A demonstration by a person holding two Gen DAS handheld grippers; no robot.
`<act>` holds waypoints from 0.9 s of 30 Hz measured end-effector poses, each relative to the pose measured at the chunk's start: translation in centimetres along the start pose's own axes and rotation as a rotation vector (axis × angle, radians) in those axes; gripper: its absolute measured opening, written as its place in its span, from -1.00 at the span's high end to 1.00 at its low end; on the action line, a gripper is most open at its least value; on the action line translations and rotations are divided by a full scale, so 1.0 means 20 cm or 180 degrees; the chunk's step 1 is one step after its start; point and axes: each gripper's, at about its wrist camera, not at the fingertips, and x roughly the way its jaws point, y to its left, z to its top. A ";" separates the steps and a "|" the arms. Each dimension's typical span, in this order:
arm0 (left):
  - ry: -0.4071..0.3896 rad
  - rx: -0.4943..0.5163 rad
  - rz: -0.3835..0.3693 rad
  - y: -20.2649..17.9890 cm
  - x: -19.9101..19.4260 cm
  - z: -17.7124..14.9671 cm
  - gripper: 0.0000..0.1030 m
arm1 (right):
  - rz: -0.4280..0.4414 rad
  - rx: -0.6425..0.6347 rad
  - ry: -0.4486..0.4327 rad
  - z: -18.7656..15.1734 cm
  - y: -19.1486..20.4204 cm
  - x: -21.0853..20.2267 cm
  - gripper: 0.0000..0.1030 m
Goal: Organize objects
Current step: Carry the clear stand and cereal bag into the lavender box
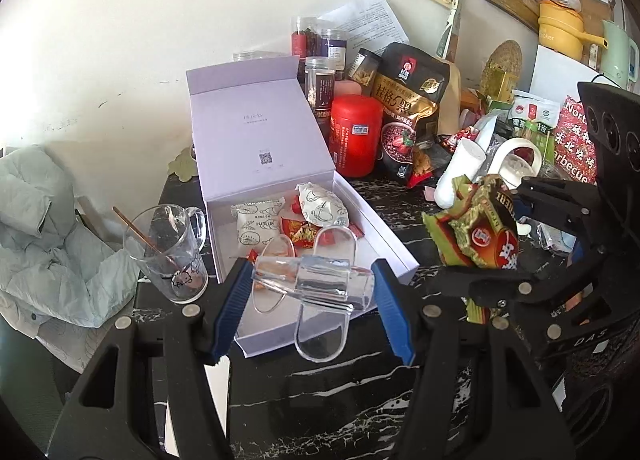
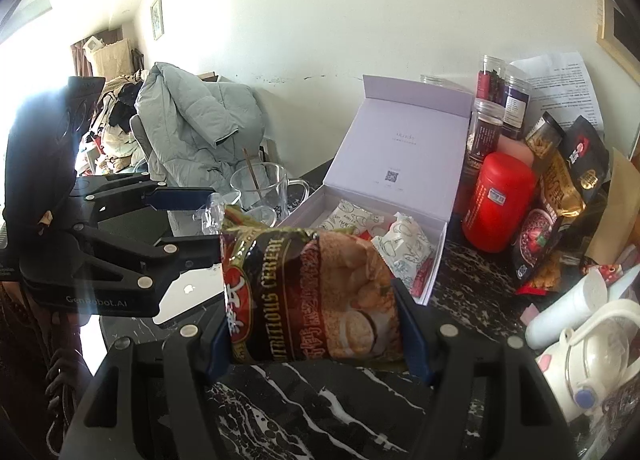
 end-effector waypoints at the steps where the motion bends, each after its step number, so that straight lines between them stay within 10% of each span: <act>1: 0.0004 0.0001 0.0000 0.01 0.01 0.01 -0.16 | -0.0005 -0.0004 0.0001 0.01 -0.01 0.01 -0.35; 27: 0.0402 0.0115 0.0099 0.13 0.57 0.17 -0.16 | -0.0069 0.0303 0.0282 0.10 -0.36 0.49 -0.35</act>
